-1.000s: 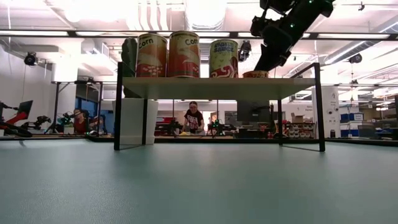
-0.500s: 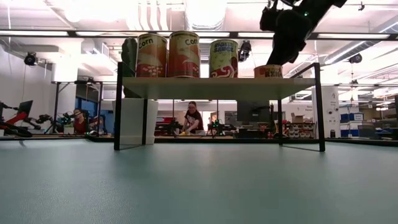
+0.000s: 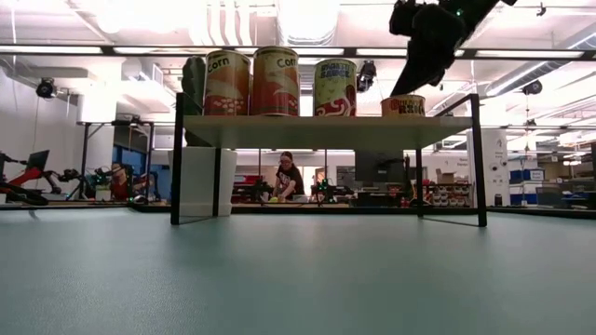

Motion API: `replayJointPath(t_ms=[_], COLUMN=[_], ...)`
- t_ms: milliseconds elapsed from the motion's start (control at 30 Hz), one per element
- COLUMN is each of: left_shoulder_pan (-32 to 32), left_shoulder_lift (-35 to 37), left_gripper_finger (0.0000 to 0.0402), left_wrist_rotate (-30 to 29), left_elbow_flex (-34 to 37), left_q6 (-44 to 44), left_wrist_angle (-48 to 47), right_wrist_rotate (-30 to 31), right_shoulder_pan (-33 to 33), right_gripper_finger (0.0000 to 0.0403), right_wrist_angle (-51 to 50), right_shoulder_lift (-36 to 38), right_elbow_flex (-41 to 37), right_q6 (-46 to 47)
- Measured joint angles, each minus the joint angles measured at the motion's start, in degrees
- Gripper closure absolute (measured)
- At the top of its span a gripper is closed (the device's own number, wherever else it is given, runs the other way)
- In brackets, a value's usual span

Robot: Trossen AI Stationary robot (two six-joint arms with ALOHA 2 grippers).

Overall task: Pick and place cans onto a shelf
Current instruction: Return to Home Position

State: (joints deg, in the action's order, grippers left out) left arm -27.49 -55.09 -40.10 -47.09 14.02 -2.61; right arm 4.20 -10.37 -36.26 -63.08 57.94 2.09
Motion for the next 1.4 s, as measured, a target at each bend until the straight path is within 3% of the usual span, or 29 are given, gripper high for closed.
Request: replayJointPath(t_ms=[267,533,733,833,1033,1233,1400], left_shoulder_pan=[-0.17,-0.59,-0.56,-0.55,-0.48,-0.46,-0.46], left_shoulder_lift=[0.1,5.48,14.65,19.2,26.67,33.93,39.73], left_gripper_finger=[0.0122,0.0132,0.0204,0.0264,0.0388,0.0383,0.04], left_wrist_rotate=[0.39,2.38,4.11,4.11,4.09,4.22,4.28], left_elbow_flex=[-0.02,4.12,9.83,13.11,19.02,22.74,25.21], left_q6=[-2.51,-2.01,-2.7,-2.73,-1.24,-0.82,-0.81], left_wrist_angle=[-2.77,-4.02,-3.63,-2.65,0.67,1.38,1.25], right_wrist_rotate=[0.31,0.26,-1.79,-4.74,-4.67,-4.89,-9.36], right_shoulder_pan=[0.76,8.22,12.82,13.55,13.48,13.48,13.48], right_gripper_finger=[0.0394,0.0394,0.0394,0.0394,0.0394,0.0394,0.0394], right_wrist_angle=[1.22,15.65,27.18,32.36,36.25,38.63,38.48], right_shoulder_lift=[3.73,10.73,16.1,18.95,24.87,30.72,34.64], right_elbow_flex=[0.77,-6.75,-16.07,-20.47,-26.49,-30.58,-31.99], right_q6=[-1.7,-7.28,-15.13,-17.78,-19.54,-21.14,-21.71])
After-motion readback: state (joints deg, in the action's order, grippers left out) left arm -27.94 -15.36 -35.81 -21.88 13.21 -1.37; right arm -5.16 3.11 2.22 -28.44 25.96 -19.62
